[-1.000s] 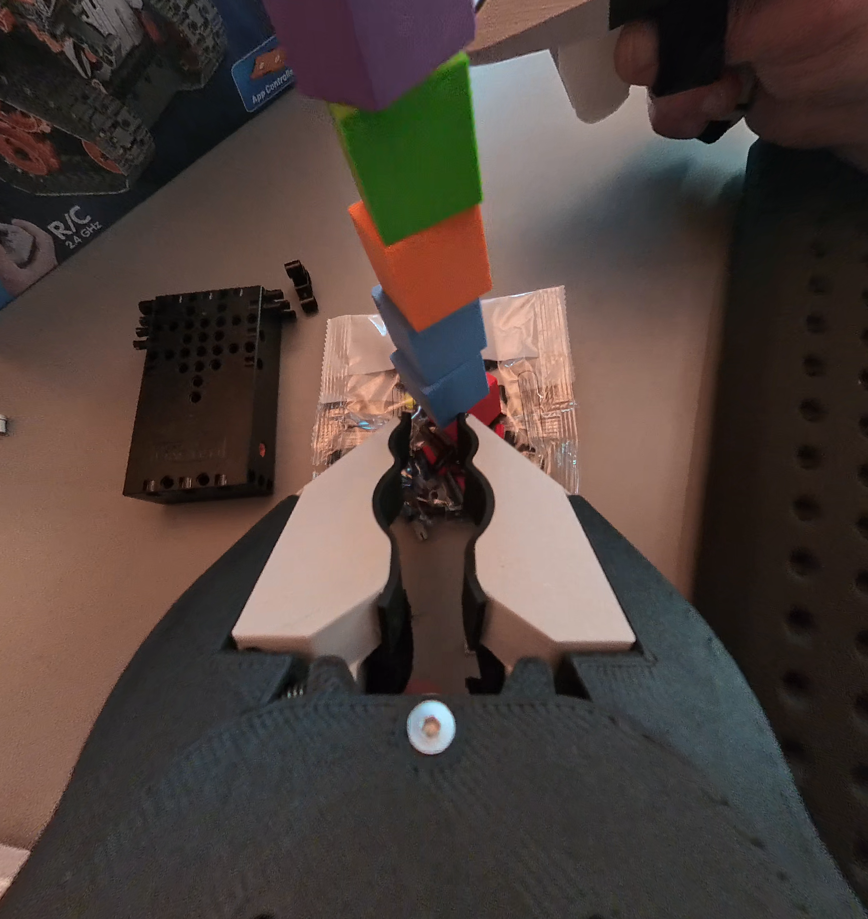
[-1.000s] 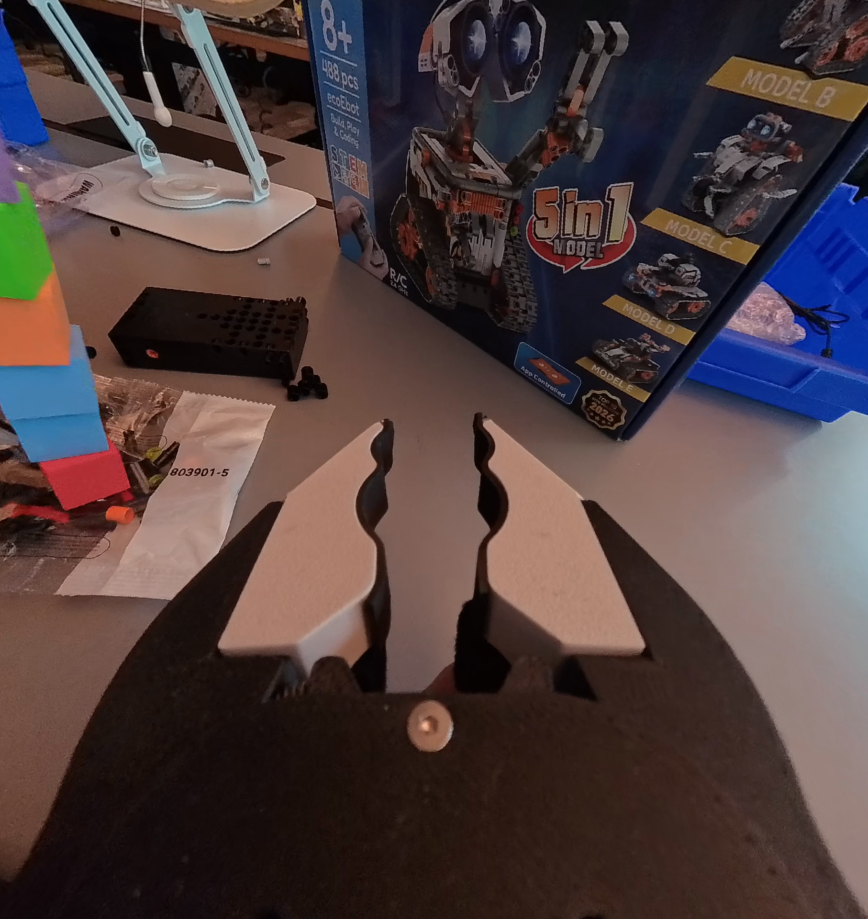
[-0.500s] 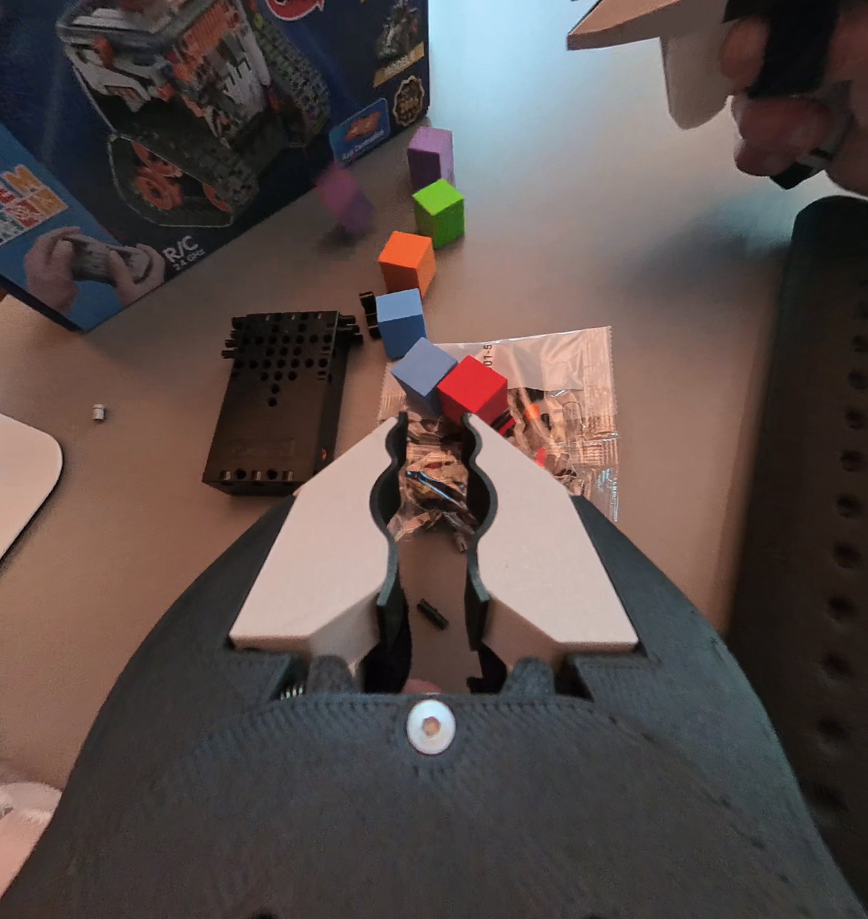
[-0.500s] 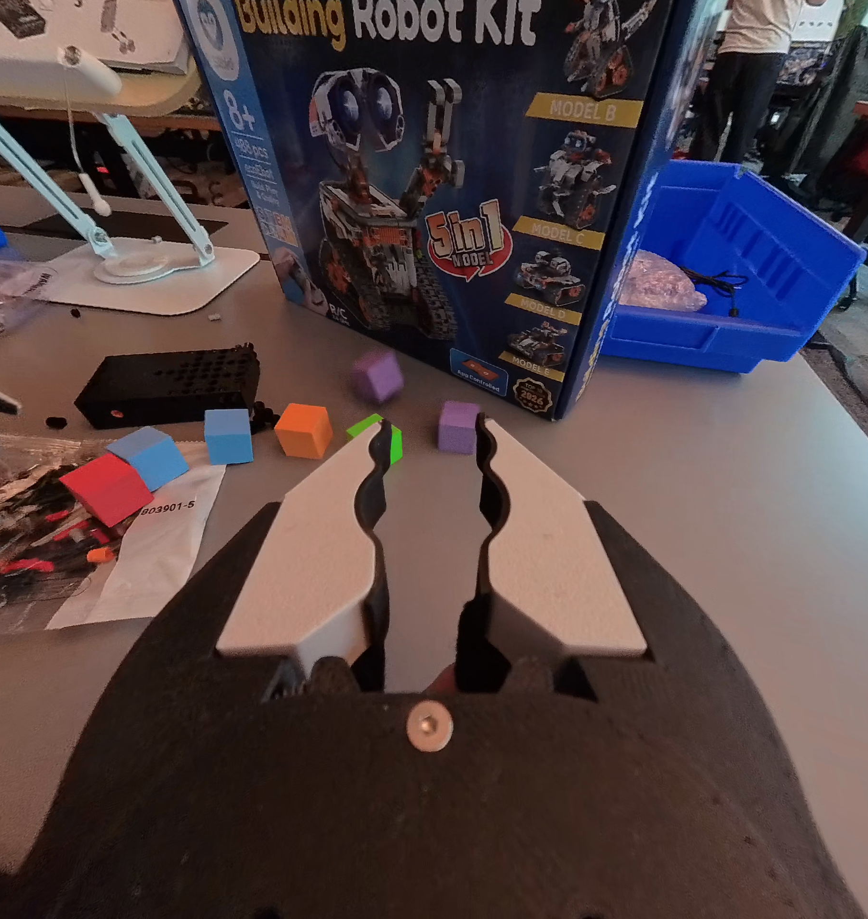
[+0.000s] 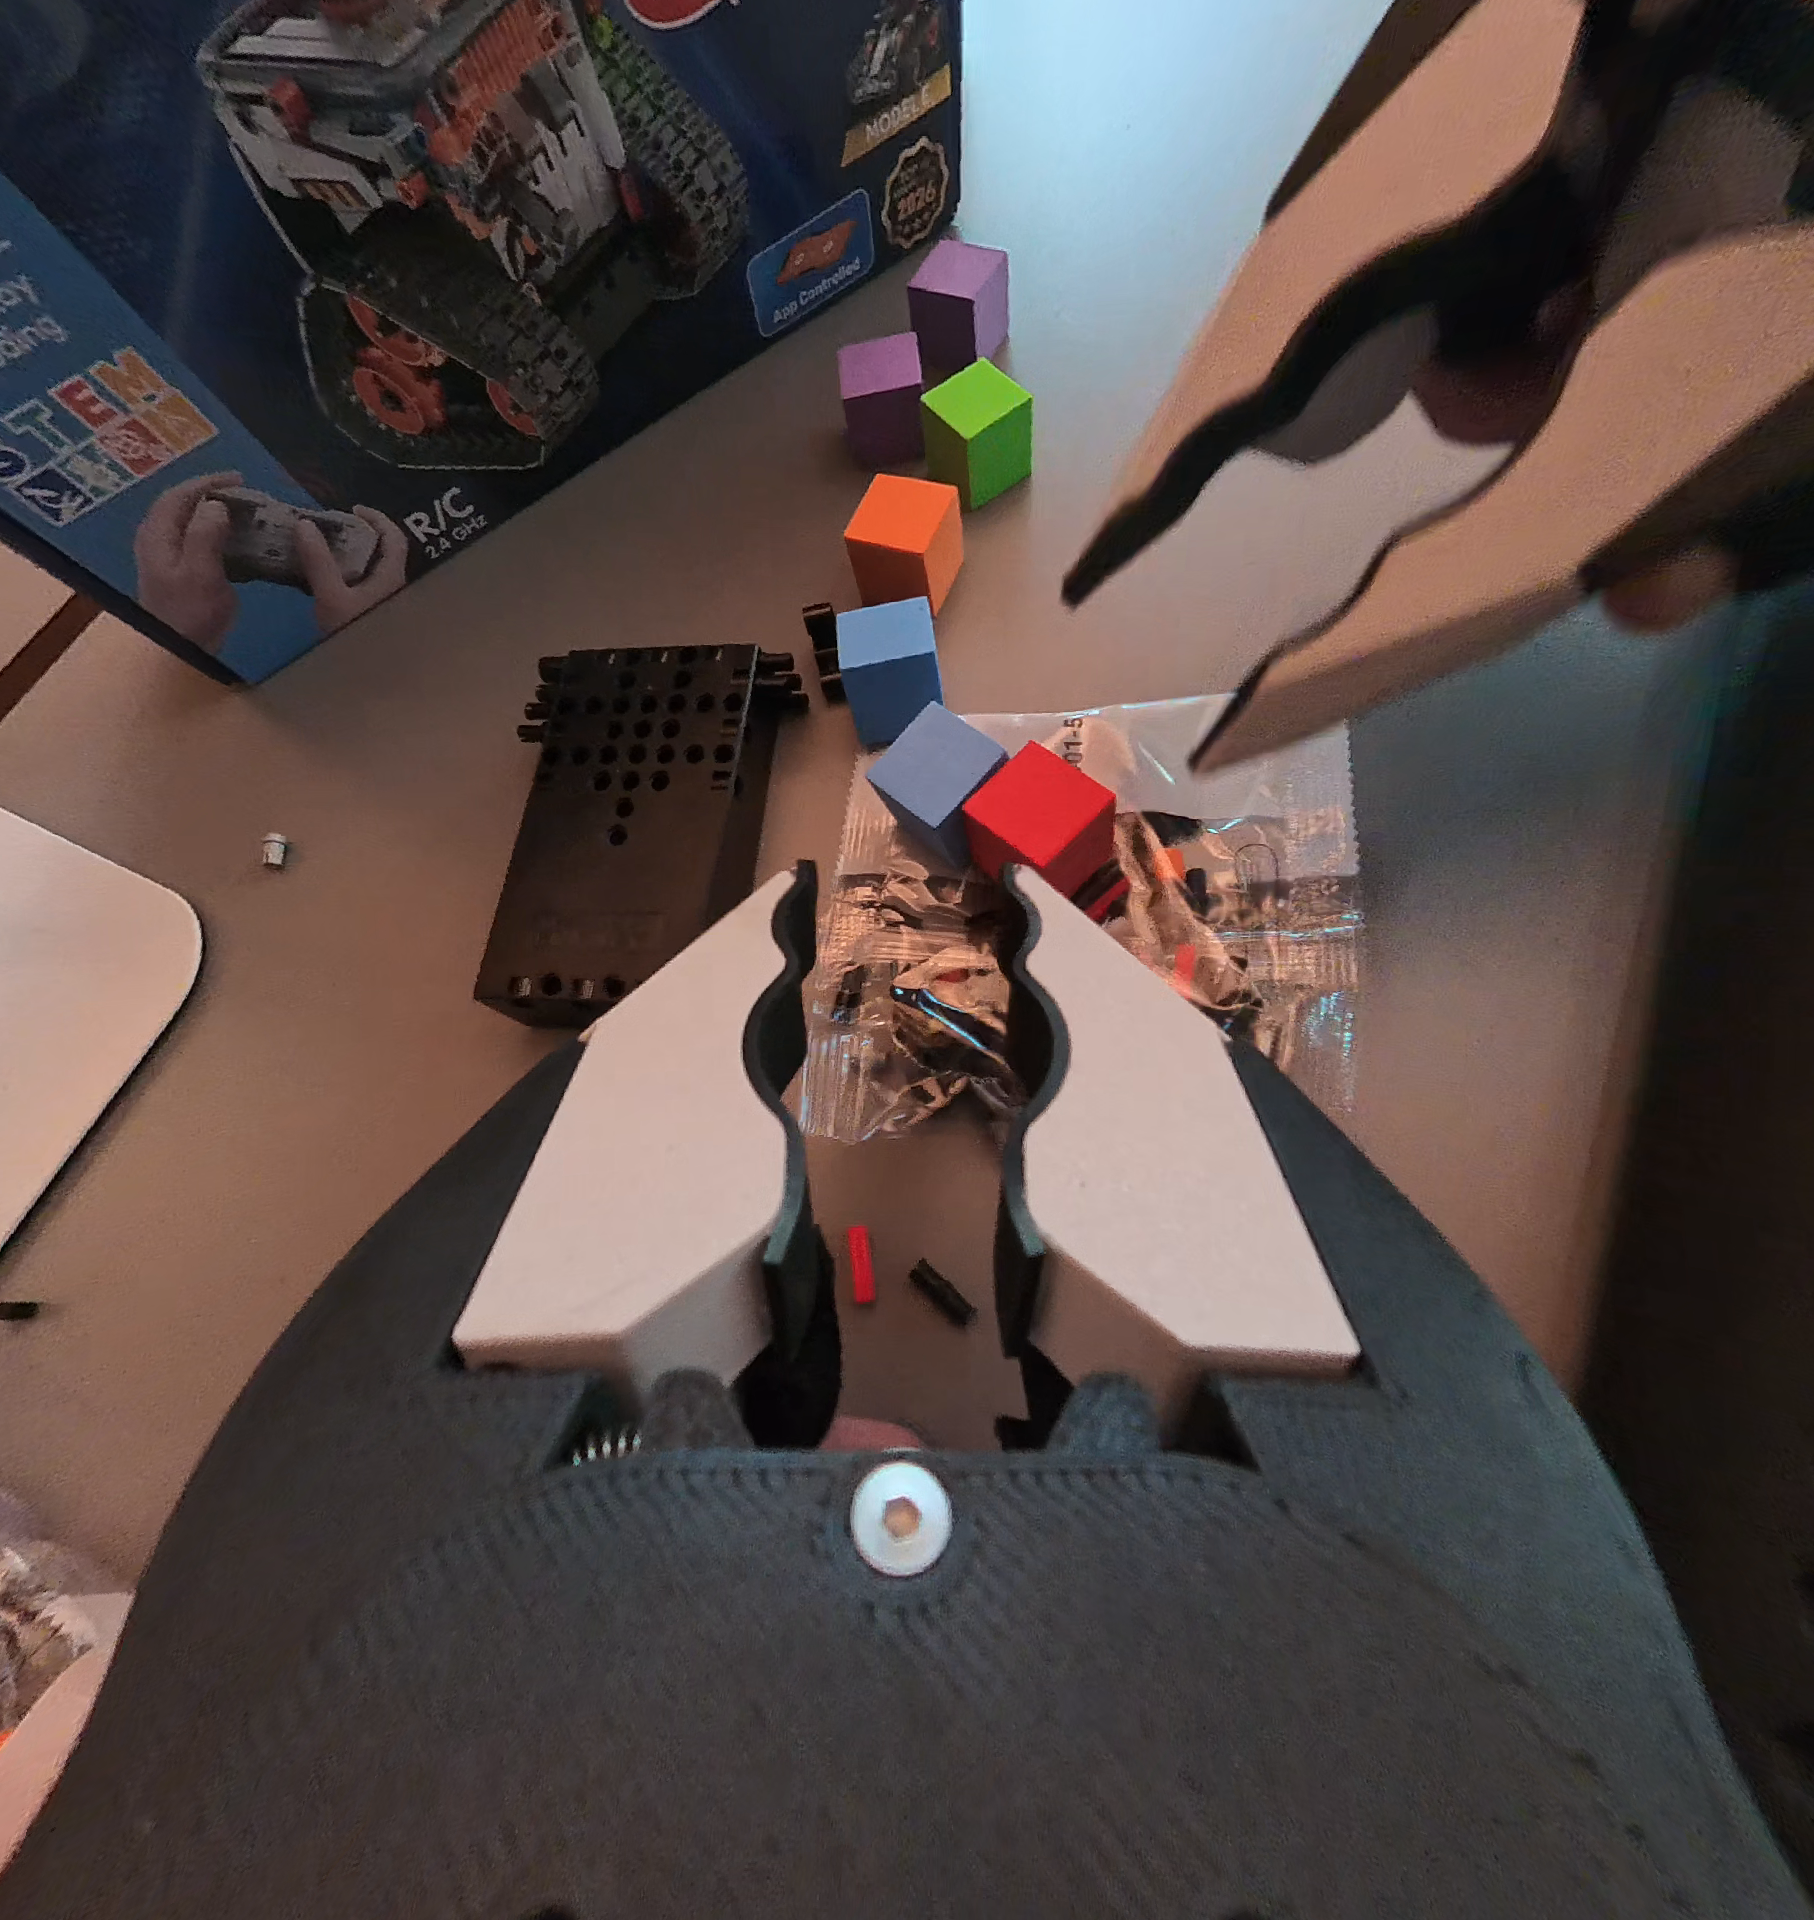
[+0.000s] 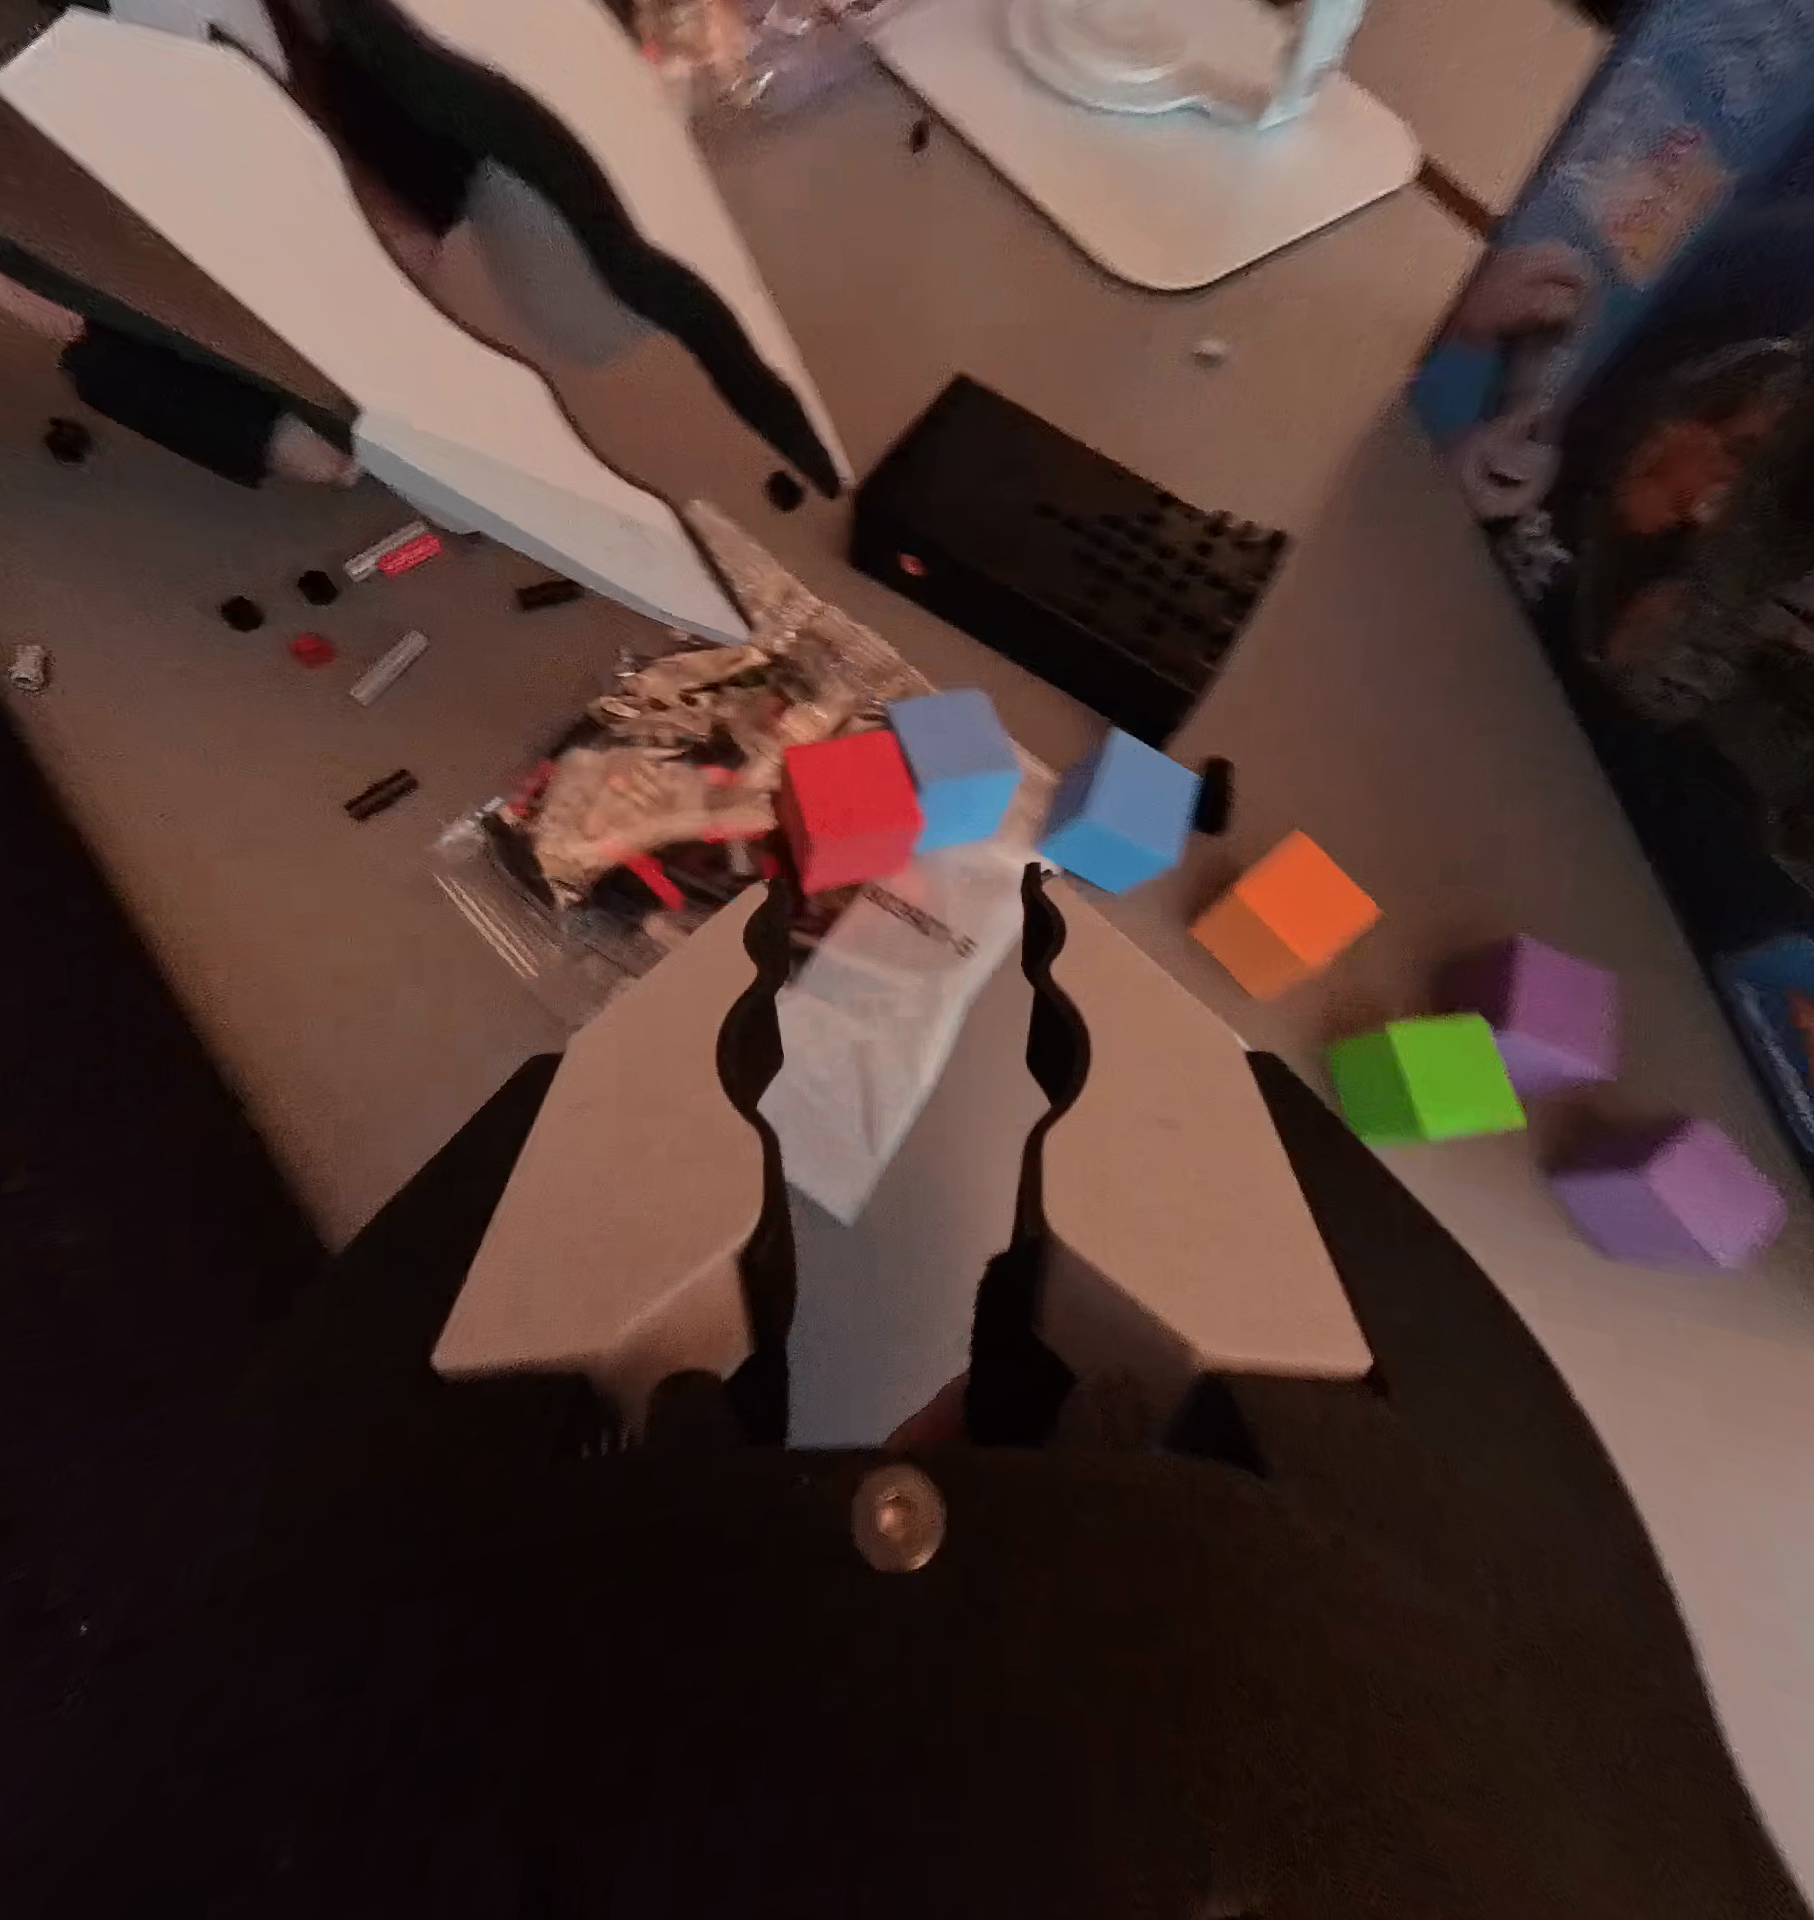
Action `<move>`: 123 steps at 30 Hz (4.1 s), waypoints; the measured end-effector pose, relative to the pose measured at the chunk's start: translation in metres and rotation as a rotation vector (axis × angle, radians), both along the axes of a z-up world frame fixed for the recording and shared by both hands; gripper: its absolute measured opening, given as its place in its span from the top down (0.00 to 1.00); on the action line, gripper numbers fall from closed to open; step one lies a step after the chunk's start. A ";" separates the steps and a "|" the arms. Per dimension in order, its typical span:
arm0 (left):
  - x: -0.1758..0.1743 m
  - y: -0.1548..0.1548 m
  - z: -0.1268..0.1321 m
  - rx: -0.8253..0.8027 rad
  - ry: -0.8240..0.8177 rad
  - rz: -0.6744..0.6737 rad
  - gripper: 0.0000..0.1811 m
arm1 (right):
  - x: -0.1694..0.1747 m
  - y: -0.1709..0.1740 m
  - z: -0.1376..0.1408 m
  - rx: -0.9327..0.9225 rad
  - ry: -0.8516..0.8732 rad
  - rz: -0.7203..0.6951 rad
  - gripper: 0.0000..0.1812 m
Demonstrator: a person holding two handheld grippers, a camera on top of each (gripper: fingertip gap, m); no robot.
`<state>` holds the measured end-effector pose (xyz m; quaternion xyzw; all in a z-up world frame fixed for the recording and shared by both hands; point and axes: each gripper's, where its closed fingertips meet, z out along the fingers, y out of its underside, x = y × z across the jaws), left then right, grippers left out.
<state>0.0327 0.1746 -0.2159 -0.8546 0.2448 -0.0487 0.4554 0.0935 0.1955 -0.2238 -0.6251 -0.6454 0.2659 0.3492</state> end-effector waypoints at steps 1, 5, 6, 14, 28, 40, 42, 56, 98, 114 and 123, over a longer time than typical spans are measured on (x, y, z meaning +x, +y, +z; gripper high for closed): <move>-0.002 0.000 0.000 0.003 -0.001 0.006 0.82 | -0.009 -0.007 -0.005 0.004 -0.037 0.021 0.75; -0.006 0.001 0.001 0.010 -0.006 0.020 0.82 | -0.028 -0.004 -0.023 0.014 -0.139 -0.006 0.77; -0.006 0.002 0.001 0.012 -0.005 0.021 0.82 | -0.031 -0.004 -0.026 -0.007 -0.145 -0.008 0.79; -0.010 0.002 0.005 0.028 0.008 0.033 0.82 | -0.019 -0.005 -0.006 -0.070 -0.047 -0.028 0.85; -0.002 0.001 0.006 0.030 0.019 0.018 0.82 | 0.135 -0.066 0.011 -0.048 -0.077 0.105 0.84; -0.003 0.001 0.002 0.022 0.007 0.023 0.82 | 0.135 -0.070 0.014 -0.004 -0.110 0.198 0.71; -0.001 0.003 0.001 0.020 0.008 0.020 0.82 | 0.118 -0.051 0.035 0.016 -0.052 0.172 0.74; 0.018 0.034 -0.033 -0.023 0.189 0.051 0.77 | -0.006 0.090 -0.023 0.158 -0.213 0.010 0.74; 0.038 0.025 -0.002 0.095 0.135 -0.033 0.82 | 0.138 -0.080 0.014 0.051 -0.137 0.246 0.77; 0.110 0.007 0.061 0.518 0.327 -0.226 0.83 | 0.056 -0.018 0.075 0.022 0.123 0.000 0.75; 0.116 0.002 0.069 0.609 0.431 -0.246 0.82 | 0.055 -0.022 0.091 -0.166 0.257 0.021 0.82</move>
